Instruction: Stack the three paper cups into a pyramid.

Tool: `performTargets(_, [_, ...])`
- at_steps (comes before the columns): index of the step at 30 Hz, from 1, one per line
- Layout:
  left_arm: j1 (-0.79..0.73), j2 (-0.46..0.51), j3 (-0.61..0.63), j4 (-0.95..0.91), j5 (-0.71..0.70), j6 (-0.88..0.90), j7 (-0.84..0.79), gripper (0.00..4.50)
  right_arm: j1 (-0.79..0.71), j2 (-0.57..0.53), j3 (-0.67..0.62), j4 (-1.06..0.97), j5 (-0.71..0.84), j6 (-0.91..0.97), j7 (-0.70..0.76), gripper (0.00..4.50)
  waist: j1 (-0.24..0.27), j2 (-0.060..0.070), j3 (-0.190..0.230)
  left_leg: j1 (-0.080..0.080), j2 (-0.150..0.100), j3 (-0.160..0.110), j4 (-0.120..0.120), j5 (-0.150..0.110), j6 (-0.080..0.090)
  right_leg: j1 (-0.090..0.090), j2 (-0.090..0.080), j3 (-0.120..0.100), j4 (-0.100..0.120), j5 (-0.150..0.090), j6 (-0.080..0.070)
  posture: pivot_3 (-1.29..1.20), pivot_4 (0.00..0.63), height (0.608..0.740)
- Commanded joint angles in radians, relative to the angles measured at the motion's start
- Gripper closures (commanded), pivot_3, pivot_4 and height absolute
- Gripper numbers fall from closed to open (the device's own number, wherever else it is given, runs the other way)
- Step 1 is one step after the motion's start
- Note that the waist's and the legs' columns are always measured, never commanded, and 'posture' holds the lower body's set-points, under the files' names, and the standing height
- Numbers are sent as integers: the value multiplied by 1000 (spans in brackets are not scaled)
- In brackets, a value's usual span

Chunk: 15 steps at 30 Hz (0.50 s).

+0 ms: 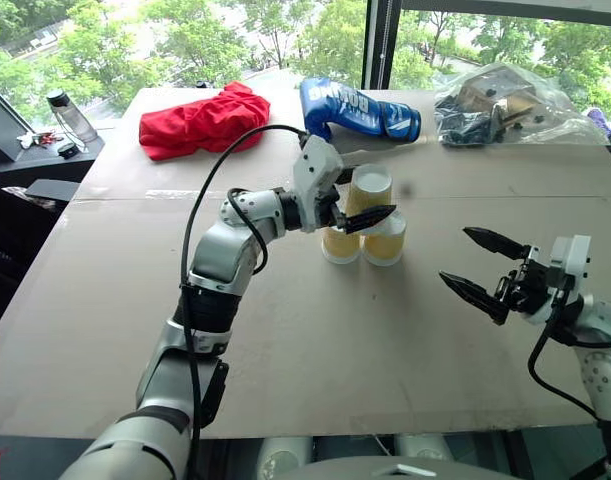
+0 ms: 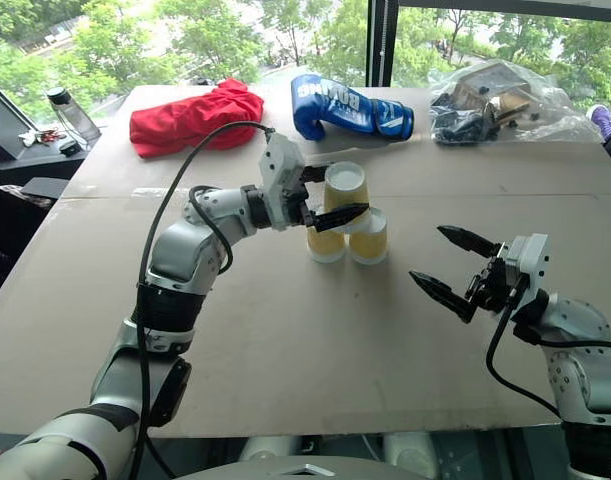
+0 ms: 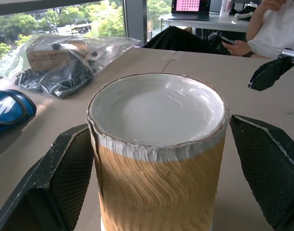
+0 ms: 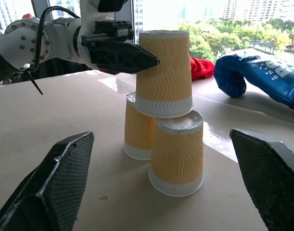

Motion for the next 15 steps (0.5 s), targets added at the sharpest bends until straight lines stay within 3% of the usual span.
performTargets(1, [-14, -14, 44, -63, -37, -20, 18, 48, -11, 0, -26, -8, 18, -21, 10, 0, 1, 0, 0, 0, 0, 0, 0, 0, 0, 0, 0, 0, 0, 0, 0, 0, 150, 740])
performTargets(11, [-35, -27, 122, -171, -134, 3, 42, 48, -11, -14, -47, 24, 38, -19, 37, 0, 0, 0, 0, 0, 1, 0, 0, 0, 0, 0, 0, 0, 0, 0, 0, 0, 150, 740])
performTargets(15, [20, 29, 205, -303, -230, 110, 90, 48, 2, -16, -56, 31, 41, -10, 31, 0, -4, 0, 0, 0, 2, 0, 0, 0, 0, 0, 0, 0, 0, 0, 0, 0, 150, 740])
